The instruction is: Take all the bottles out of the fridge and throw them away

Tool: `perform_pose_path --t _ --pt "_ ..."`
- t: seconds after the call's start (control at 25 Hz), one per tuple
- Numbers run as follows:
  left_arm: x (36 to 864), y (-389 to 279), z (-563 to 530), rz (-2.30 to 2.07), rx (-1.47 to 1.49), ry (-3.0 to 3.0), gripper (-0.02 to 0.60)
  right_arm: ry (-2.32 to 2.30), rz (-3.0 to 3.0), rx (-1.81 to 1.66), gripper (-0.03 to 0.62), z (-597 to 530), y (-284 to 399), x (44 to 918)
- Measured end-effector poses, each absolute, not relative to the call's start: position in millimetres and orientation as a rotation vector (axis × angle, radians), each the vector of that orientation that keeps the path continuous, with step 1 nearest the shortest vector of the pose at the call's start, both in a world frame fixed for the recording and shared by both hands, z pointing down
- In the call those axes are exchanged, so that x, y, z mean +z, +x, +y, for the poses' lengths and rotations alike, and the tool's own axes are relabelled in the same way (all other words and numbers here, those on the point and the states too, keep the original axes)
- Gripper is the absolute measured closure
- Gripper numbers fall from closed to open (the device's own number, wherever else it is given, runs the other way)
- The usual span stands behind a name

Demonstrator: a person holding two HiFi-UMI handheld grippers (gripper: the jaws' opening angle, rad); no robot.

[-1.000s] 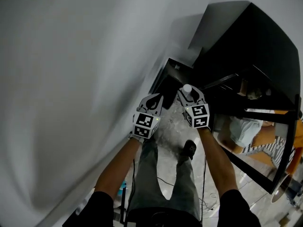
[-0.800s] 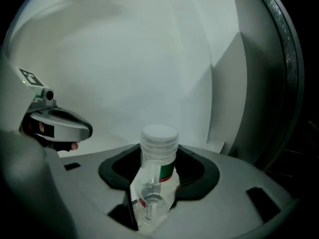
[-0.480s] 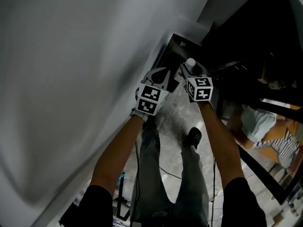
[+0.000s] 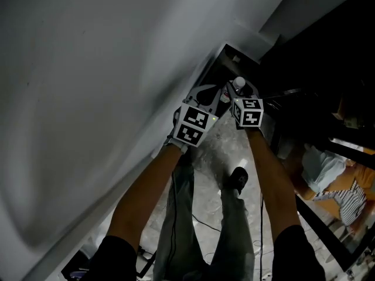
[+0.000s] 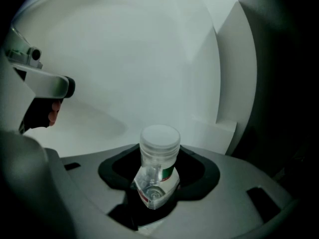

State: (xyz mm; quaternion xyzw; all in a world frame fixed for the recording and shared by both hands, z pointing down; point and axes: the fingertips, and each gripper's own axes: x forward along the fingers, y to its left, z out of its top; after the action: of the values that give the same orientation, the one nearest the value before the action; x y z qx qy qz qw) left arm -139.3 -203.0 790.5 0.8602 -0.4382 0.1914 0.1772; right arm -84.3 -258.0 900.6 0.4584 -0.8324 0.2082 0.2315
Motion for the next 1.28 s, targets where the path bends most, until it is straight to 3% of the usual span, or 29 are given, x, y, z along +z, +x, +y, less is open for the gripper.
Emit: perform_pose_path --t 0.64,1.0,1.28 --pt "765.5 -156.2 -189.4 -1.270 0.479 2.433 0.580 1.319 -2.307 0.540 0.385 -238.8 -79.6 856.2" --pt "683.8 -150.8 -160.6 -1.244 0.446 2.450 0.580 1.380 -2.292 0.466 0.578 -186.5 -40.5 733.0" --pt "570.9 -116.1 -146.3 -1.105 0.451 2.603 0.580 1.514 -2.326 0.541 0.586 -155.5 -8.3 606.2"
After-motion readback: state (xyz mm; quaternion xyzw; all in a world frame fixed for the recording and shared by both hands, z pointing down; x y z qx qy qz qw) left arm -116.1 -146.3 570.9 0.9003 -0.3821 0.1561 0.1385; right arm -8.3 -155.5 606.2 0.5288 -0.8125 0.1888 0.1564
